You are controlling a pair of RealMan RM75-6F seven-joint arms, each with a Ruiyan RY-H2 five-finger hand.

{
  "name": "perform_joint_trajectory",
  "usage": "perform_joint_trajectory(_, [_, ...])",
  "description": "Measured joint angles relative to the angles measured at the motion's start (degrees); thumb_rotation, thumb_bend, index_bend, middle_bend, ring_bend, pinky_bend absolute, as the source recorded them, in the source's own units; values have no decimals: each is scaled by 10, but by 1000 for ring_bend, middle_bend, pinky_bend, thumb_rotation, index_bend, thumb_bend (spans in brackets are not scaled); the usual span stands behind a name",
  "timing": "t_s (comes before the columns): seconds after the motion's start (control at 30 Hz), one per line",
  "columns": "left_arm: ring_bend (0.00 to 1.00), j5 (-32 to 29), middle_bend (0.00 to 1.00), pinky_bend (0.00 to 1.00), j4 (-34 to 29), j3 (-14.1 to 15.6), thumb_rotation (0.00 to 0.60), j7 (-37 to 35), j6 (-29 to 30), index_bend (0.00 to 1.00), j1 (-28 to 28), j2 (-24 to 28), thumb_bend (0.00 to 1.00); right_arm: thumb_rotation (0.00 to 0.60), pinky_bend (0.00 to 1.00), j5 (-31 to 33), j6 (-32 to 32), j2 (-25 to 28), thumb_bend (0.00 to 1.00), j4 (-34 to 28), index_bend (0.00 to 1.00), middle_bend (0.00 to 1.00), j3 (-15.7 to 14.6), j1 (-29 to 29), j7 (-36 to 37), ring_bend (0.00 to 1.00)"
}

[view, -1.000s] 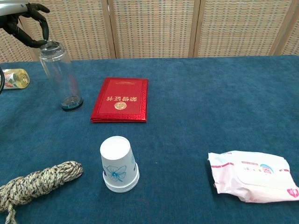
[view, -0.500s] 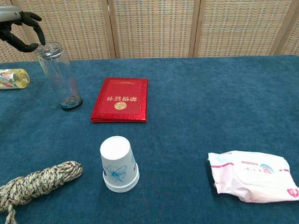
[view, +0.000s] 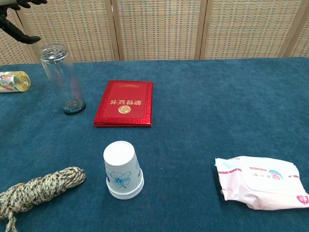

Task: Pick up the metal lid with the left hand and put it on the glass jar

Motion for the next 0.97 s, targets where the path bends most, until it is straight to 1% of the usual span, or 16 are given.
perform_joint_trajectory(0.13, [0, 18, 0, 0, -24, -2, 600, -10, 26, 0, 13, 13, 340, 600, 0, -2, 2, 0, 0, 1, 67, 0, 0, 0, 2, 0])
perform_joint_trajectory(0.2, [0, 34, 0, 0, -47, 0, 600, -18, 45, 0, 26, 24, 340, 600, 0, -4, 3, 1, 0, 1, 67, 0, 0, 0, 2, 0])
perform_joint_trajectory(0.33, [0, 79, 0, 0, -100, 13, 600, -30, 94, 0, 63, 47, 340, 600, 0, -9, 9, 0, 0, 1, 67, 0, 0, -1, 2, 0])
perform_joint_trajectory(0.43, [0, 123, 0, 0, -134, 39, 600, -33, 137, 0, 101, 61, 340, 600, 0, -13, 14, 1, 0, 0, 67, 0, -1, -2, 0, 0])
perform_joint_trajectory(0.5, [0, 159, 0, 0, -154, 70, 600, -31, 172, 0, 135, 68, 340, 600, 0, -17, 16, 2, 0, -3, 67, 0, -1, -2, -1, 0])
perform_joint_trajectory(0.53, [0, 167, 0, 0, -157, 79, 600, -31, 179, 0, 144, 69, 340, 600, 0, -19, 17, 2, 0, -5, 67, 0, -2, -2, -1, 0])
perform_joint_trajectory(0.57, [0, 182, 0, 0, -162, 96, 600, -30, 193, 0, 161, 71, 340, 600, 0, -21, 18, 2, 0, -6, 67, 0, -3, -2, -2, 0])
perform_joint_trajectory(0.67, [0, 214, 0, 0, -164, 135, 600, -25, 222, 0, 200, 71, 340, 600, 0, -25, 19, 3, 0, -8, 67, 0, -5, -3, -5, 0])
perform_joint_trajectory(0.77, [0, 240, 0, 0, -152, 164, 600, -20, 247, 0, 233, 64, 340, 600, 0, -27, 20, 4, 0, -11, 67, 0, -6, -3, -9, 0])
perform_joint_trajectory(0.87, [0, 259, 0, 0, -135, 183, 600, -17, 277, 0, 264, 52, 340, 600, 0, -28, 22, 3, 0, -13, 67, 0, -6, -4, -13, 0])
perform_joint_trajectory(0.97, [0, 275, 0, 0, -119, 194, 600, -14, 303, 0, 290, 40, 340, 600, 0, -28, 23, 4, 0, -14, 67, 0, -6, -4, -15, 0])
